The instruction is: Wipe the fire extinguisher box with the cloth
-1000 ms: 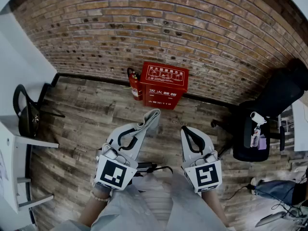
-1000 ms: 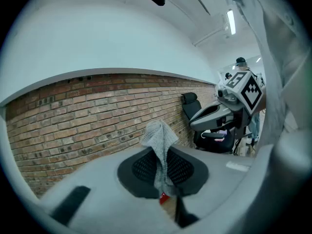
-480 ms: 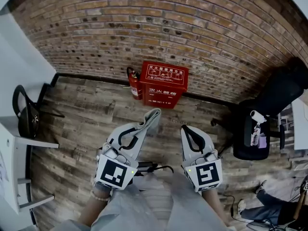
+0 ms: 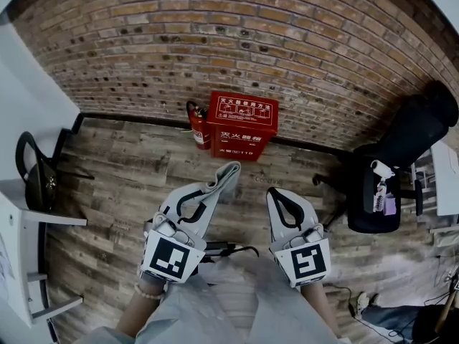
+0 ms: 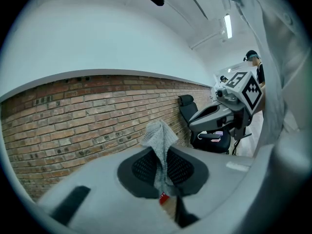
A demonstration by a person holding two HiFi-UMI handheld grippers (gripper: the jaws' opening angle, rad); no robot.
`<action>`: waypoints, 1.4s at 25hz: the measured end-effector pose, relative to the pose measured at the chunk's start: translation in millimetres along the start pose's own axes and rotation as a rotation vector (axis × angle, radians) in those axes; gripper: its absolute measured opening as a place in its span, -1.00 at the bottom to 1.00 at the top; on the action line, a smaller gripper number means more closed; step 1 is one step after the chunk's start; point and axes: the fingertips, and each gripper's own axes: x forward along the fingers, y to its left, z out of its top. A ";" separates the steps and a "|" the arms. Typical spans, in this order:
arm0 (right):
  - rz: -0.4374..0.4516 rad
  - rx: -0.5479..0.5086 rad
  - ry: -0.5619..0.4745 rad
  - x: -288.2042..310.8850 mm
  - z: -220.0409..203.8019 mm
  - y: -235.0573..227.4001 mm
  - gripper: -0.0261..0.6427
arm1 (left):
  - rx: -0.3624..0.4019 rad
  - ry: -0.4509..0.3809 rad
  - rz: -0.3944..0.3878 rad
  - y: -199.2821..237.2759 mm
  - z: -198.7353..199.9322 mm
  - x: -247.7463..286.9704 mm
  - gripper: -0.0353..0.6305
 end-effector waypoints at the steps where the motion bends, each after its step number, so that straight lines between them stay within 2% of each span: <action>1: -0.006 0.008 0.001 -0.6 -0.1 2.2 -0.89 | -0.002 0.000 -0.004 0.7 -1.5 -1.9 -0.86; 7: -0.054 0.028 0.024 -6.1 -8.8 15.3 -0.89 | 0.001 -0.007 -0.027 2.3 -11.4 -12.0 -0.86; 12: -0.057 0.025 0.057 -7.1 -18.2 23.7 -0.89 | -0.005 -0.001 -0.044 3.0 -17.0 -13.1 -0.86; 18: -0.053 0.016 0.069 3.2 -21.6 11.6 -0.89 | -0.005 -0.009 -0.040 10.5 -16.2 -0.2 -0.86; 24: -0.031 0.012 0.060 28.3 -23.2 -16.7 -0.89 | -0.006 0.007 -0.010 26.2 -16.6 28.7 -0.86; 35: 0.075 0.011 0.062 105.1 -28.6 -100.1 -0.89 | -0.017 0.059 0.064 70.9 -10.5 117.1 -0.86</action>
